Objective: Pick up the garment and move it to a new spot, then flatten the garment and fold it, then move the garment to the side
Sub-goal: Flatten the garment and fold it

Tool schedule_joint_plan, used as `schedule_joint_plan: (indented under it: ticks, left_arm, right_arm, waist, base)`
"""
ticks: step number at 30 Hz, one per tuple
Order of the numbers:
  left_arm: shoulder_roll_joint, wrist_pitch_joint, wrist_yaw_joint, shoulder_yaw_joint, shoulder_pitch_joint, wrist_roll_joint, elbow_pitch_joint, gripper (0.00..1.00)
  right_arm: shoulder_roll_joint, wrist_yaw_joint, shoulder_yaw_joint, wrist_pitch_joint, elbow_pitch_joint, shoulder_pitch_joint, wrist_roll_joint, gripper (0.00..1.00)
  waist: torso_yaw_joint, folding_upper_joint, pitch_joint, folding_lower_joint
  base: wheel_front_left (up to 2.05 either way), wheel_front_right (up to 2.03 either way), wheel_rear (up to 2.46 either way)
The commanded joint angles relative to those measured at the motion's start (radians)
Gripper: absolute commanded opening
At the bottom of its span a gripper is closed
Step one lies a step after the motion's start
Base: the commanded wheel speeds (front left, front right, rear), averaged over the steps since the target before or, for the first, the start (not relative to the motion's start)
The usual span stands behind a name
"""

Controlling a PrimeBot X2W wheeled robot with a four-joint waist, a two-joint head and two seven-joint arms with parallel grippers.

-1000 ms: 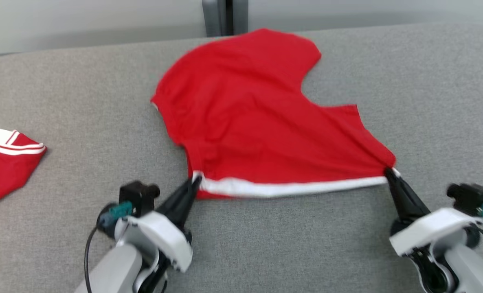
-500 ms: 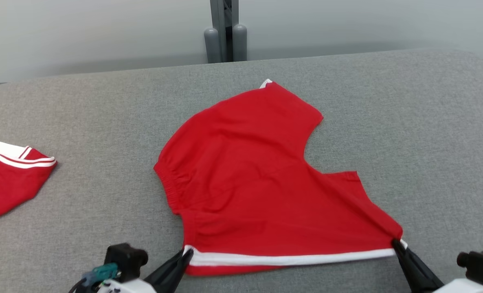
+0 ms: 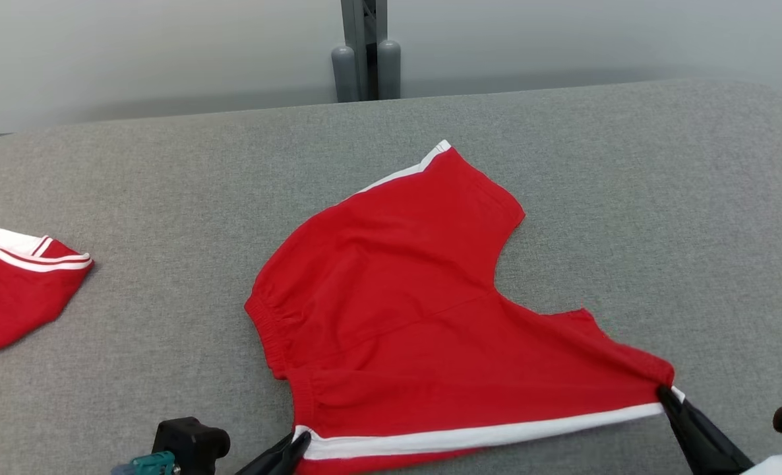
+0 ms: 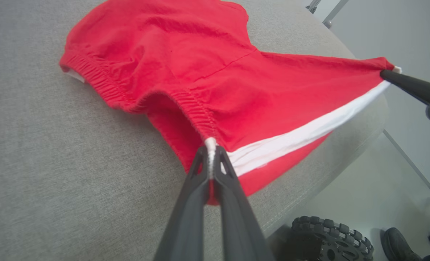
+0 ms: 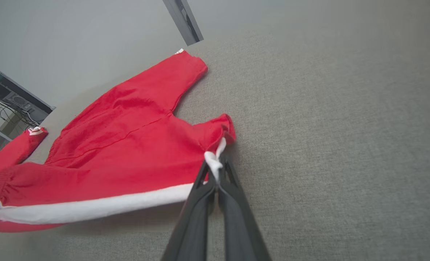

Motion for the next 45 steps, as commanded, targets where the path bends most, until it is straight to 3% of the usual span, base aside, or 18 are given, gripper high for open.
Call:
schedule_joint_plan:
  ticks: [1, 5, 12, 20, 27, 31, 38, 44, 45]
  left_arm:
    - [0.004, 0.001, 0.007, 0.005, -0.005, 0.003, -0.003, 0.00]
    - [0.002, -0.006, -0.003, 0.015, -0.053, 0.017, -0.006, 0.00]
    - [-0.030, -0.019, -0.042, 0.016, -0.204, 0.055, 0.041, 0.00]
    - [-0.131, -0.082, -0.095, 0.022, -0.430, 0.085, 0.176, 0.00]
    - [-0.223, -0.145, -0.129, 0.027, -0.583, 0.084, 0.326, 0.00]
    - [-0.266, -0.180, -0.137, 0.028, -0.627, 0.080, 0.392, 0.00]
    - [-0.299, -0.223, -0.123, 0.037, -0.638, 0.074, 0.457, 0.00]
    - [-0.322, -0.247, -0.138, 0.038, -0.620, 0.048, 0.493, 0.00]
    - [-0.323, -0.250, -0.138, 0.039, -0.620, 0.044, 0.500, 0.00]
  right_arm:
    - [0.002, 0.000, -0.015, 0.005, -0.009, -0.019, -0.012, 0.00]
    - [0.018, 0.000, -0.041, 0.005, -0.038, -0.112, -0.062, 0.00]
    - [0.010, 0.000, -0.012, -0.037, 0.038, -0.373, -0.077, 0.00]
    - [-0.119, 0.000, 0.106, -0.080, 0.233, -0.702, -0.087, 0.00]
    - [-0.189, 0.000, 0.243, -0.131, 0.461, -0.956, -0.064, 0.00]
    - [-0.217, 0.000, 0.322, -0.173, 0.594, -1.068, -0.049, 0.00]
    - [-0.240, 0.000, 0.419, -0.232, 0.758, -1.175, -0.001, 0.00]
    - [-0.248, 0.000, 0.500, -0.290, 0.864, -1.228, 0.056, 0.00]
    - [-0.247, 0.000, 0.513, -0.300, 0.880, -1.234, 0.066, 0.15]
  waist:
    - [0.003, 0.0000, 0.002, 0.0000]
    - [0.016, 0.0000, 0.025, 0.0000]
    - [0.055, 0.0000, 0.123, 0.0000]
    - [0.144, 0.0000, 0.231, 0.0000]
    - [0.208, 0.0000, 0.309, 0.0000]
    - [0.234, 0.0000, 0.337, 0.0000]
    - [0.258, 0.0000, 0.357, 0.0000]
    - [0.268, 0.0000, 0.356, 0.0000]
    - [0.267, 0.0000, 0.353, 0.0000]
  base:
    - [0.00, 0.00, 0.00]
    - [0.00, 0.00, 0.00]
    - [0.00, 0.00, 0.00]
    - [0.00, 0.00, 0.00]
    - [0.00, 0.00, 0.00]
    - [0.00, 0.00, 0.00]
    - [0.00, 0.00, 0.00]
    - [0.00, 0.00, 0.00]
    - [0.00, 0.00, 0.00]
